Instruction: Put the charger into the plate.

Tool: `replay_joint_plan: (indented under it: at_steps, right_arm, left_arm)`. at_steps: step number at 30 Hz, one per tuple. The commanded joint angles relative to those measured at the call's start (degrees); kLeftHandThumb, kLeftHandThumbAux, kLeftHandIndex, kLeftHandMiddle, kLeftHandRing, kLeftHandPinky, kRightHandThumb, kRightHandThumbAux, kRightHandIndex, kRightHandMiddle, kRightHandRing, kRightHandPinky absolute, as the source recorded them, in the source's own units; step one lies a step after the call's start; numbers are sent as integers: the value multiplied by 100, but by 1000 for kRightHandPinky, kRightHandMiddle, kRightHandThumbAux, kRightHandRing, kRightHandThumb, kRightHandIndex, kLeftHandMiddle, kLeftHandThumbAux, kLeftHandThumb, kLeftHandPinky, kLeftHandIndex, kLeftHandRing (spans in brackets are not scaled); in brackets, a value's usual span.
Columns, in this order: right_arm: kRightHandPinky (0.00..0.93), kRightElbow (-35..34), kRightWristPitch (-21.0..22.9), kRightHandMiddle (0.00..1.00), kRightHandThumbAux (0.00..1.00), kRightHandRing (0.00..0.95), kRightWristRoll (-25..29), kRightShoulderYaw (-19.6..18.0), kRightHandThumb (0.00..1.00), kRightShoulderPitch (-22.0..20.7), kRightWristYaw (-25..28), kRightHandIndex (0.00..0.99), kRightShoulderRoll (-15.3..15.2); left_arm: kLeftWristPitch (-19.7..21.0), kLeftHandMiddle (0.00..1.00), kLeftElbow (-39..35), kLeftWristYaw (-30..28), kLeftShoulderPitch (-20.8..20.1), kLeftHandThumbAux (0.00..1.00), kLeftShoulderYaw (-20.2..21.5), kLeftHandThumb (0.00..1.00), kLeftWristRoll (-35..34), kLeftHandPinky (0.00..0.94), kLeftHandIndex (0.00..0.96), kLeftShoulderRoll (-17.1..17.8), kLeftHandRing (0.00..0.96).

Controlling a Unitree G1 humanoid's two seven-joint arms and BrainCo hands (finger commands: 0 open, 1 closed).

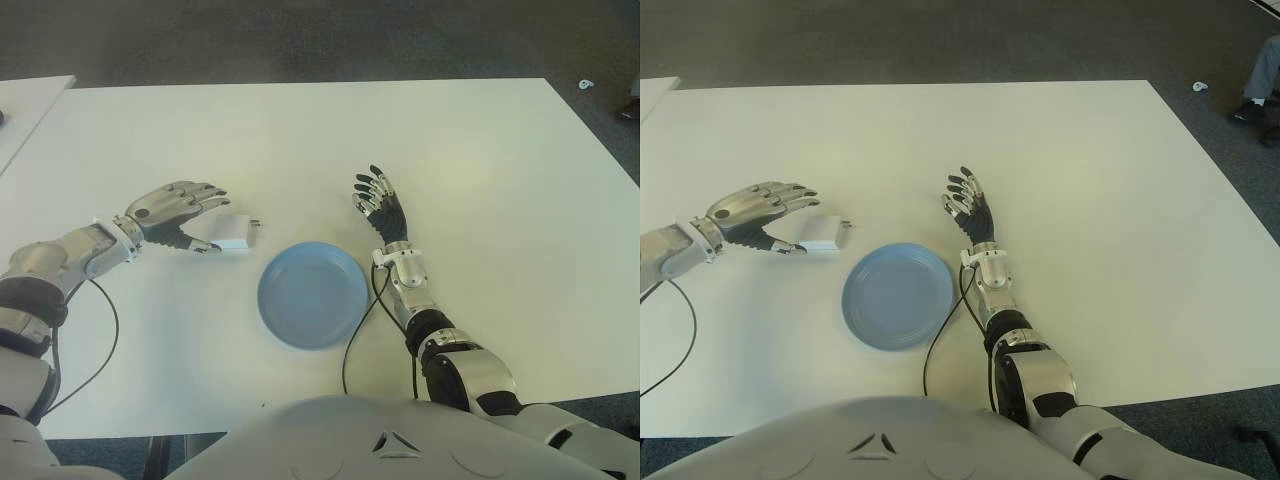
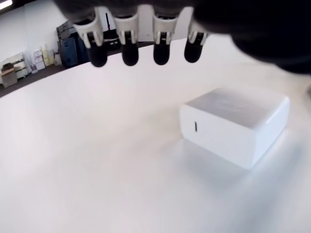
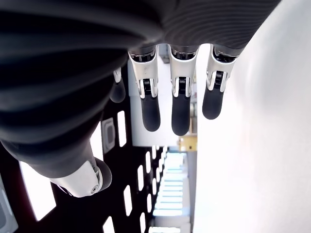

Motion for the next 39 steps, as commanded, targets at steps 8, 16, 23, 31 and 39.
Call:
replay_joint_plan:
  at_steps: [8, 16, 23, 31, 39]
  right_arm:
    - [208, 297, 195, 227, 684, 233, 66, -19, 185, 659, 14, 46, 52]
    - [211, 240, 197, 227, 683, 232, 57, -7, 200, 688, 11, 47, 60]
    - [218, 218, 169, 230, 695, 234, 44, 8, 197, 707, -10, 52, 61]
    - [217, 200, 177, 228, 692, 235, 77, -1, 200, 716, 25, 54, 75]
    - [217, 183, 175, 229, 684, 235, 67, 3, 206, 723, -2, 56, 90]
  left_arm:
    - [64, 0, 123, -194, -41, 137, -88, 245, 6, 0, 0, -154, 0]
    - [133, 0, 224, -173, -123, 141, -149, 263, 90, 0, 0, -208, 0]
    - [230, 0, 308, -101, -198, 150, -251, 276, 184, 0, 0, -222, 0]
    - [398, 0, 410, -52, -303, 170, -372, 293, 352, 0, 0, -268, 0]
    - [543, 0, 463, 47, -381, 166, -522, 285, 525, 0, 0, -257, 0]
